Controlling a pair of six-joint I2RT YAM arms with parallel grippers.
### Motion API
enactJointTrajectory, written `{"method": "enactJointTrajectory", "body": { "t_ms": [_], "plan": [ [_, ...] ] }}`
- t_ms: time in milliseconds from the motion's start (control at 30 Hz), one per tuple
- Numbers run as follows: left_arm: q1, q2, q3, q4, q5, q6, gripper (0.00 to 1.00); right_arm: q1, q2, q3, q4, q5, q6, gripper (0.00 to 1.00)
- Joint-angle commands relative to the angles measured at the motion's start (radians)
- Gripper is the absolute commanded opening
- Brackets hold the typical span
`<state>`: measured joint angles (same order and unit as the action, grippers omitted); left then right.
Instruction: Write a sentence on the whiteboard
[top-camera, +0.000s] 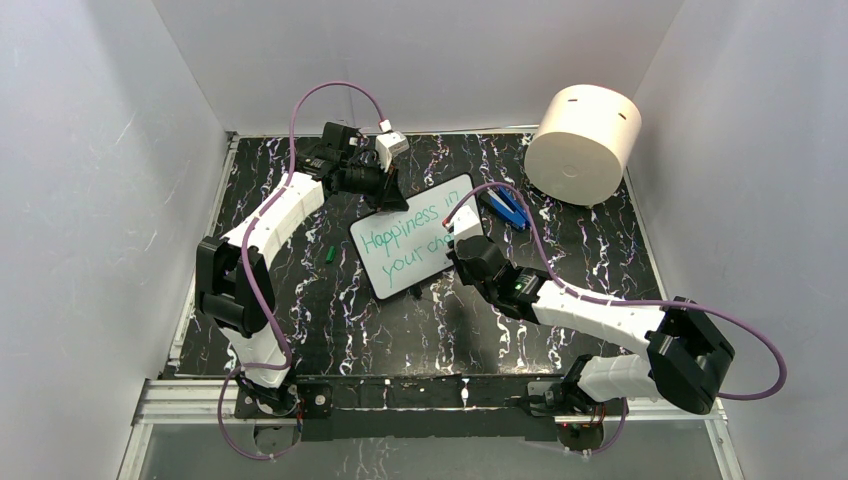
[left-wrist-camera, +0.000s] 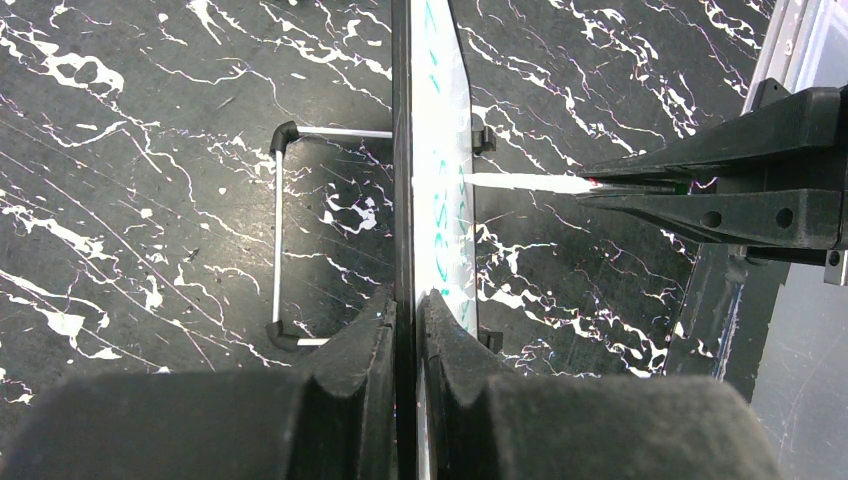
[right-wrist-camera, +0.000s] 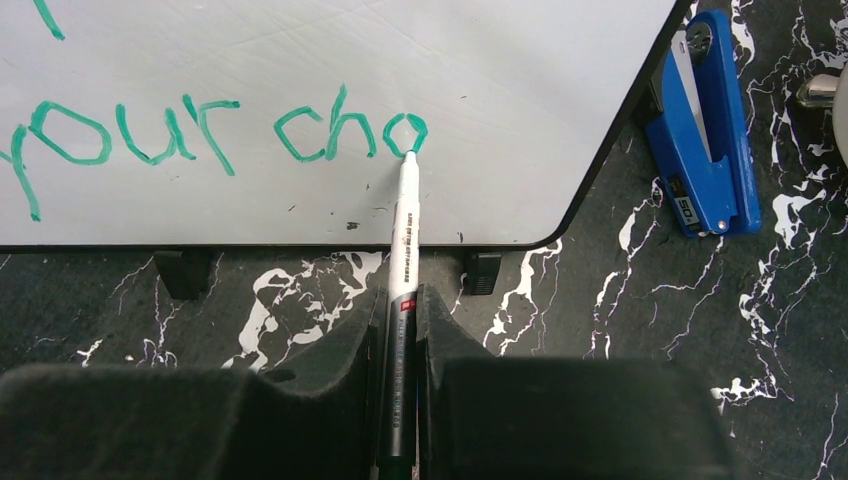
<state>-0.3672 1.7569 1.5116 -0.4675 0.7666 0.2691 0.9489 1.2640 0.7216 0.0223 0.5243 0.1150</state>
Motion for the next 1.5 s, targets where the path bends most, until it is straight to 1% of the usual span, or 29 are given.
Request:
{"method": "enactJointTrajectory", "body": {
  "t_ms": [0, 100, 433, 867, 1467],
  "plan": [
    [-0.021, 0.036, -0.037, -0.129, -0.023, 0.044, 0.00, -0.004, -0.006, -0.011, 0.037, -0.050, 0.020, 0.00],
    [-0.021, 0.036, -0.039, -0.128, -0.023, 0.044, 0.00, -0.005, -0.024, -0.011, 0.039, -0.054, 0.018, 0.00],
    [-0.021, 0.038, -0.040, -0.129, -0.027, 0.044, 0.00, -0.007, -0.099, -0.025, 0.050, 0.048, -0.013, 0.00],
    [-0.021, 0.038, -0.040, -0.129, -0.027, 0.044, 0.00, -0.014, -0.073, -0.004, 0.109, 0.048, -0.049, 0.00],
    [-0.021, 0.044, -0.038, -0.129, -0.025, 0.042, 0.00, -0.025, -0.048, 0.019, 0.125, 0.030, -0.059, 0.00]
  ]
}}
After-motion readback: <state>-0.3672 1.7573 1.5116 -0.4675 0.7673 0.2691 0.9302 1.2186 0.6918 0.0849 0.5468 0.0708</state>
